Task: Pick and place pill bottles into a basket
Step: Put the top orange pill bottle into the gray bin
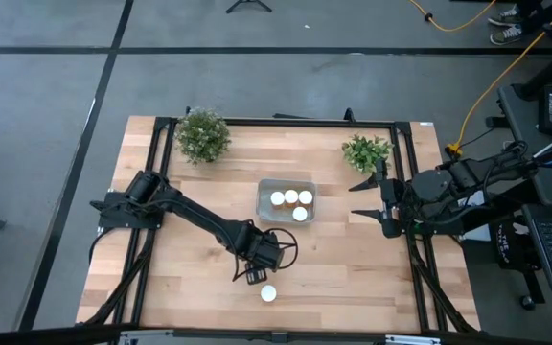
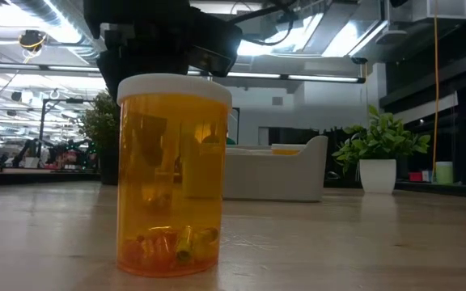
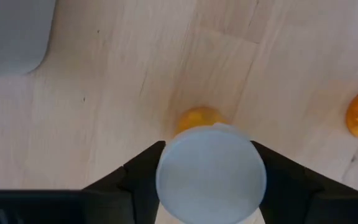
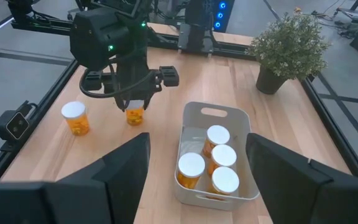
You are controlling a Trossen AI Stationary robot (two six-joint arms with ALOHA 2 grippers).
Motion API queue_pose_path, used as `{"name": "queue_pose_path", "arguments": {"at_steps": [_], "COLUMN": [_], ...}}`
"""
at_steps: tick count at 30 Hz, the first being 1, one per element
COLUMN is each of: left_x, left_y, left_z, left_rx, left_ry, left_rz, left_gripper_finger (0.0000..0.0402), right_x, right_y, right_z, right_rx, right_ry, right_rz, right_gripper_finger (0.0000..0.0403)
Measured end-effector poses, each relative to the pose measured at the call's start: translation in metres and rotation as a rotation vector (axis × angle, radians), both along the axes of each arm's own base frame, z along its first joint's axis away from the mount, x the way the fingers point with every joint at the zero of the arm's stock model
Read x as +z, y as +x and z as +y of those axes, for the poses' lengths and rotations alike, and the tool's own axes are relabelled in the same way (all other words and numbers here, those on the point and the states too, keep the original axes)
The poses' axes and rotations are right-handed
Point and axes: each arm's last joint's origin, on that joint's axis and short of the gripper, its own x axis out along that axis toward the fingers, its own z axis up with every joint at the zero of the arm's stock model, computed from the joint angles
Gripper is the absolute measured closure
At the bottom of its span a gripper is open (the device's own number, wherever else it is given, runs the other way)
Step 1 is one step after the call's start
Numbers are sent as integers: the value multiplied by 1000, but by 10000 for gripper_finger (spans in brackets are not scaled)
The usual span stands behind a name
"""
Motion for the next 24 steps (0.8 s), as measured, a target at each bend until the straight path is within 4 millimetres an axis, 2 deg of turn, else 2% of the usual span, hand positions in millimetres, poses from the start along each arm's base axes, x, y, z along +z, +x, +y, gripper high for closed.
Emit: {"name": "queue_pose_path", "arguments": {"at_steps": [7, 12, 17, 24], "left_x": [1, 10, 29, 67], "left_y": [2, 7, 13, 21], "left_z": [5, 5, 9, 23], "left_rx": [28, 11, -15, -49], "left_ry": [-2, 1, 46, 133], "left_rz": [1, -23, -46, -66], "left_gripper_finger": [203, 199, 202, 200], "right_x": [0, 0, 0, 0], "right_y": [0, 0, 0, 0], "right_z": [0, 0, 0, 0], "right_rx": [0, 8, 9, 9], "right_ry": [-2, -18, -21, -22], "right_rz": [2, 2, 2, 2], "right_gripper_finger": [135, 135, 135, 135]}}
